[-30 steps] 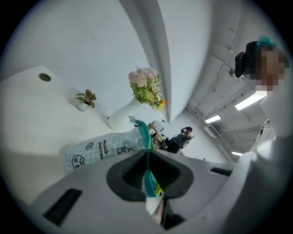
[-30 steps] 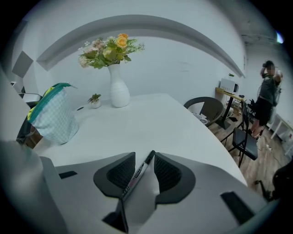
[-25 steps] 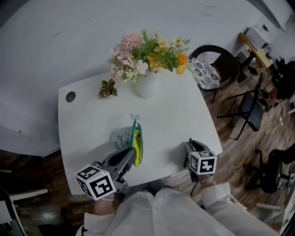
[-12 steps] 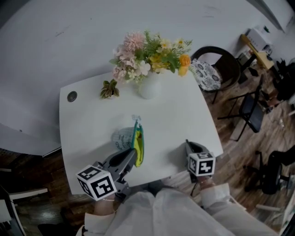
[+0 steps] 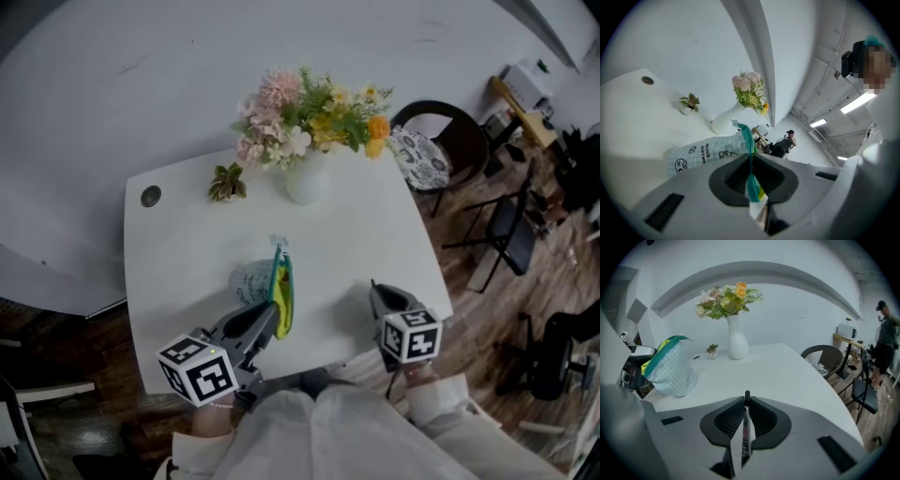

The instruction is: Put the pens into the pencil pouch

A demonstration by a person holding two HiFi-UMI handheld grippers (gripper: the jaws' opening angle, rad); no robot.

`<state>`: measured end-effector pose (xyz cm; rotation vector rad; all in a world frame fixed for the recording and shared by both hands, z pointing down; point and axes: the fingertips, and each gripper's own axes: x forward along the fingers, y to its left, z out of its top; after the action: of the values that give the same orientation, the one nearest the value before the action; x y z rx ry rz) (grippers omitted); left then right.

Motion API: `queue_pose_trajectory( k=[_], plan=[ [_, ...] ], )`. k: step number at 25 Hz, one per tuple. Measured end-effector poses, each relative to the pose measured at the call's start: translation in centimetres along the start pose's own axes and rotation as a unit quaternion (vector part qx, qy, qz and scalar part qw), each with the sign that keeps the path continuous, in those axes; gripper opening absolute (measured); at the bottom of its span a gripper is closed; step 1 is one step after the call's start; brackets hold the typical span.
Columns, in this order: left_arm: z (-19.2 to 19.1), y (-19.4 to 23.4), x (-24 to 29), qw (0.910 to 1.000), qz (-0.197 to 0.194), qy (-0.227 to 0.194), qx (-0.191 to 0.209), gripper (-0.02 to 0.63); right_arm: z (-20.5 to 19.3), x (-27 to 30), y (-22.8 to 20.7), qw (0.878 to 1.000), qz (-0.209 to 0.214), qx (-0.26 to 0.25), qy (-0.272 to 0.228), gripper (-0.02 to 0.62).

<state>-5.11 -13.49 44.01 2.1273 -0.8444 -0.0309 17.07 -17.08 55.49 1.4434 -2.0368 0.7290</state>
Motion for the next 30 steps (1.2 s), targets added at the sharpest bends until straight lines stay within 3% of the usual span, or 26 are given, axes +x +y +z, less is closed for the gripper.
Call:
queue_pose_trajectory(
  k=[13, 21, 26, 30],
  plan=[
    [0.9, 0.5, -1.6, 0.9994, 0.018, -0.029, -0.008, 0.025, 8.6, -2.0, 8.8, 0.989, 0.09, -0.061, -0.103, 0.038],
    [1.0, 0.9, -2.1, 0.9991, 0.022, -0.035, -0.004, 0.025, 14.6, -5.0, 16.0, 0.965, 0.171, -0.103, -0.169, 0.038],
    [1.1, 1.0, -2.2, 0.999, 0.018, -0.041, -0.007, 0.025, 17.7, -6.8, 19.3, 0.951, 0.226, -0.078, -0.198, 0.038],
    [1.1, 1.1, -2.1, 0.9989, 0.014, -0.043, -0.009, 0.025, 19.8, -7.8, 21.3, 0.938, 0.245, -0.084, -0.229, 0.038]
  ],
)
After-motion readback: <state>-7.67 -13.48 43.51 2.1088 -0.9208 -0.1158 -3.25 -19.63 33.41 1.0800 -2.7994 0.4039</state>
